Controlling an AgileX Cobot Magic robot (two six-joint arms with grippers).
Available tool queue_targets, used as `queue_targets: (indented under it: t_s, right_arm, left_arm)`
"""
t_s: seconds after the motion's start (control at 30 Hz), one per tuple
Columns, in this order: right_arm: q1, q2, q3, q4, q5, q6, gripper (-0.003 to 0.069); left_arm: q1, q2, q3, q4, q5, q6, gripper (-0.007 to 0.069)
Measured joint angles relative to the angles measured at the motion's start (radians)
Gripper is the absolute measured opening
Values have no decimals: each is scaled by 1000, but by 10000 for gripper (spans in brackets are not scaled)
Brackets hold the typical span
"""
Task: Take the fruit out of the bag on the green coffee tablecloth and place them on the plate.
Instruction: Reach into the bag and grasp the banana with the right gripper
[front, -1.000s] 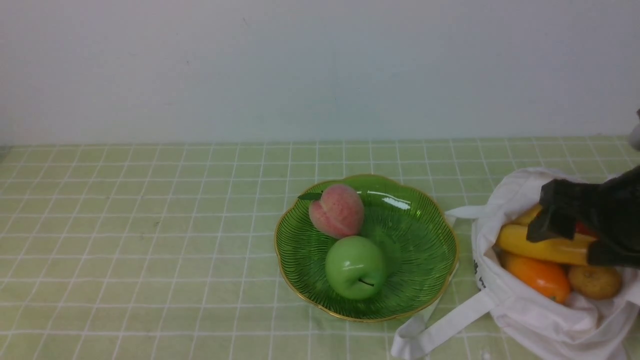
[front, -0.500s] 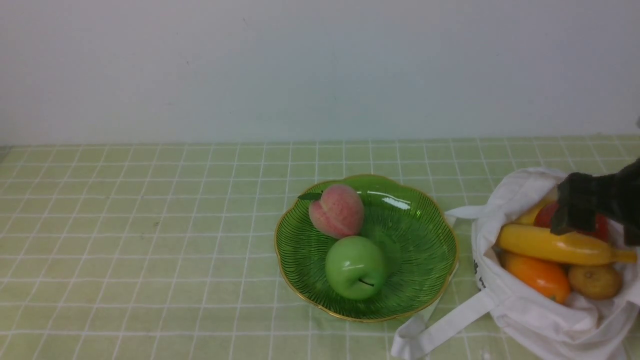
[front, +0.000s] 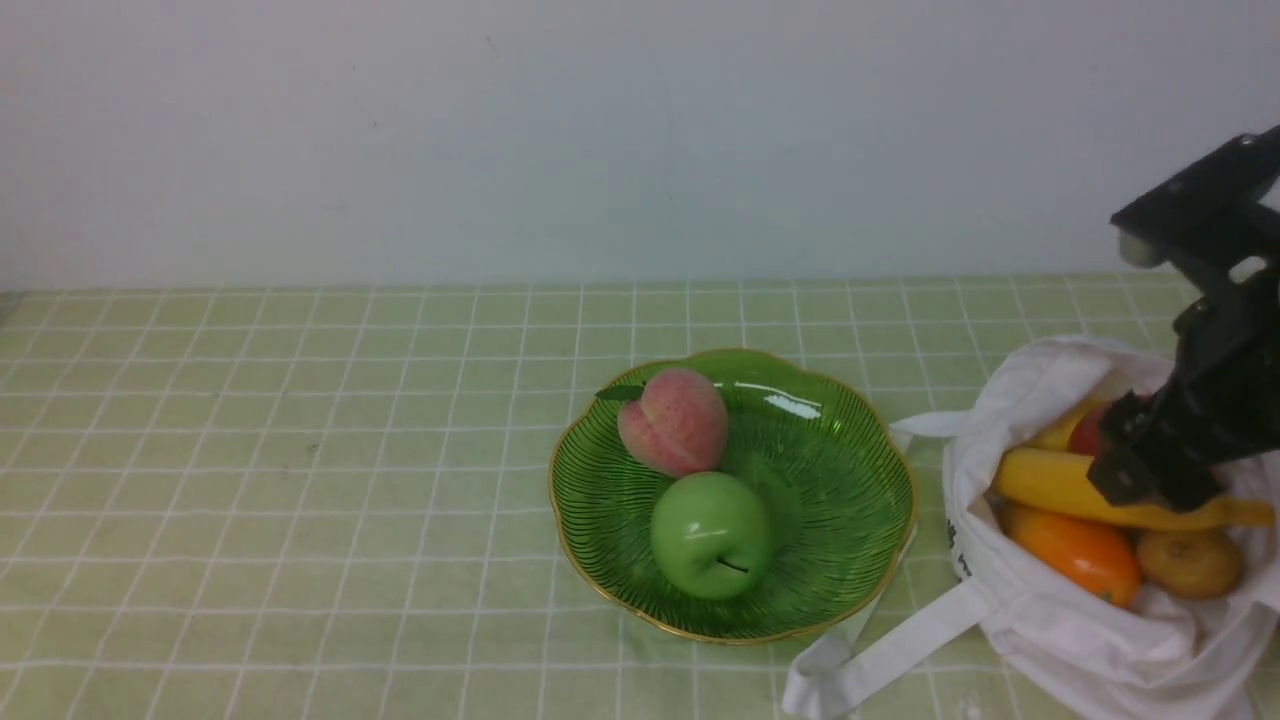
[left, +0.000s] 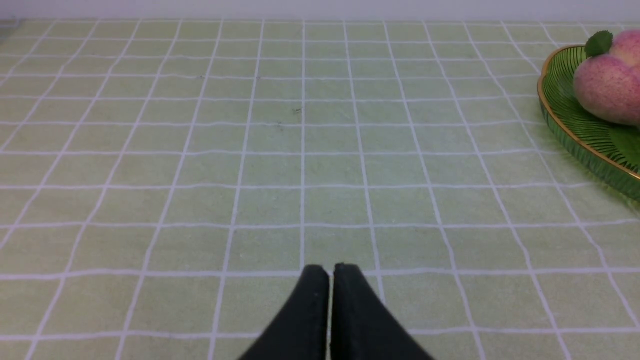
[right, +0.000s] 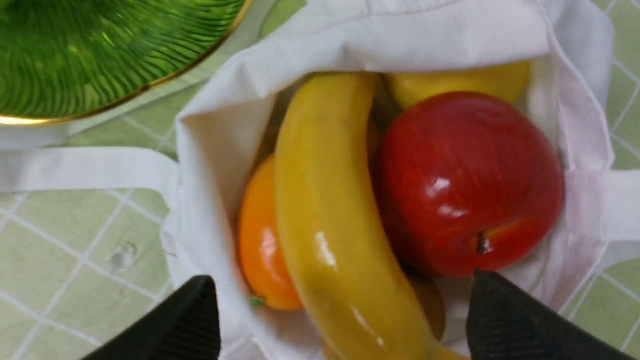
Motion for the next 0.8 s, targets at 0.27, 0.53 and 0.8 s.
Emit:
queue_targets:
  t_s: [0.27, 0.53, 0.8]
  right_arm:
    - [1, 138, 0, -77, 4, -4, 590]
    - [1, 175, -1, -86, 10, -5, 454]
    - [1, 108, -71, -80, 153, -3, 321]
  left_arm:
    - [0, 0, 0, 0, 0, 0, -8]
    - [0, 0, 0, 0, 0, 0, -8]
    - [0, 0, 0, 0, 0, 0, -8]
